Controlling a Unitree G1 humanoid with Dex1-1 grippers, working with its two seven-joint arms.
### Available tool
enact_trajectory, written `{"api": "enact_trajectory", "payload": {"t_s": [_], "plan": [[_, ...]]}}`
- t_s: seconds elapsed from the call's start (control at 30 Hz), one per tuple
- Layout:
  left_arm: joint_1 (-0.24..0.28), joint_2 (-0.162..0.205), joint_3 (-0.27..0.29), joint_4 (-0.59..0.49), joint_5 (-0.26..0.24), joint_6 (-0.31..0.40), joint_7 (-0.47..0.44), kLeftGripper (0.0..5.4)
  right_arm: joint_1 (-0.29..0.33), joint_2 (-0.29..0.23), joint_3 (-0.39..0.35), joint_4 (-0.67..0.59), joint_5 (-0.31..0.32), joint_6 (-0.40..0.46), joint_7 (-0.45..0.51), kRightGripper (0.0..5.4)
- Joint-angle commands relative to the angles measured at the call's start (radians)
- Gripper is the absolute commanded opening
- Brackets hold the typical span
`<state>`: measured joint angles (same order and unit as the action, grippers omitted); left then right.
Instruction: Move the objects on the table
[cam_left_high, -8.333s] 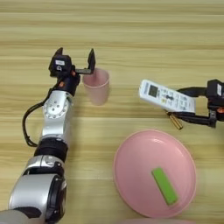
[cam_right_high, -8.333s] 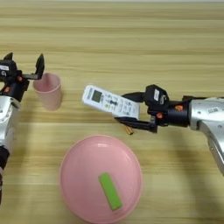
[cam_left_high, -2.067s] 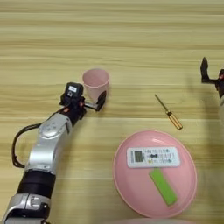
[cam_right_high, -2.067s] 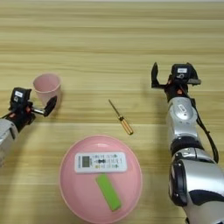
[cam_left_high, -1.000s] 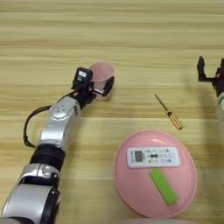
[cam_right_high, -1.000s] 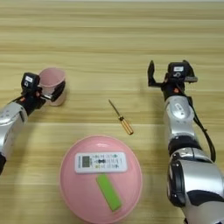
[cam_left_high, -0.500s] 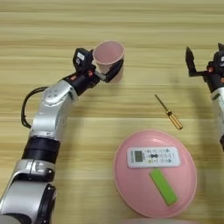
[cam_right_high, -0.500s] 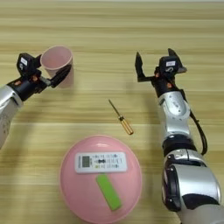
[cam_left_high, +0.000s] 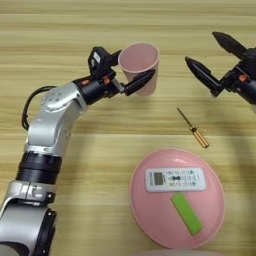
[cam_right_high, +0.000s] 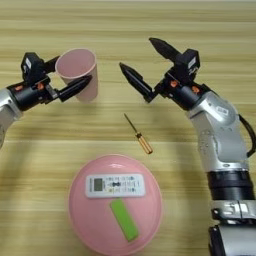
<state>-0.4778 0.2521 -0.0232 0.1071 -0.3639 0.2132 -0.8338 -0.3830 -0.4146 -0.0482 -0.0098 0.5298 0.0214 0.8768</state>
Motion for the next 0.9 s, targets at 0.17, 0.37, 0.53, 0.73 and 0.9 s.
{"api": "enact_trajectory", "payload": {"t_s": [0.17, 0.37, 0.53, 0.73, 0.9], "plan": [[0.019, 0.031, -0.019, -0.082, -0.044, 0.043, -0.06, 4.49, 0.023, -0.116, 0.058, -0.116, 0.005, 0.161, 0.128, 5.4], [0.042, 0.059, -0.031, -0.16, -0.078, 0.056, -0.117, 4.47, 0.032, -0.143, 0.11, -0.117, -0.043, 0.189, 0.162, 5.4], [0.051, 0.073, -0.041, -0.194, -0.095, 0.058, -0.149, 4.46, 0.038, -0.126, 0.155, -0.124, -0.061, 0.21, 0.169, 5.4], [0.068, 0.075, -0.057, -0.223, -0.101, 0.061, -0.169, 4.46, 0.01, -0.08, 0.189, -0.077, -0.115, 0.191, 0.13, 5.4], [0.07, 0.078, -0.066, -0.217, -0.101, 0.057, -0.167, 4.46, -0.008, -0.041, 0.206, -0.074, -0.141, 0.189, 0.112, 5.4]]}}
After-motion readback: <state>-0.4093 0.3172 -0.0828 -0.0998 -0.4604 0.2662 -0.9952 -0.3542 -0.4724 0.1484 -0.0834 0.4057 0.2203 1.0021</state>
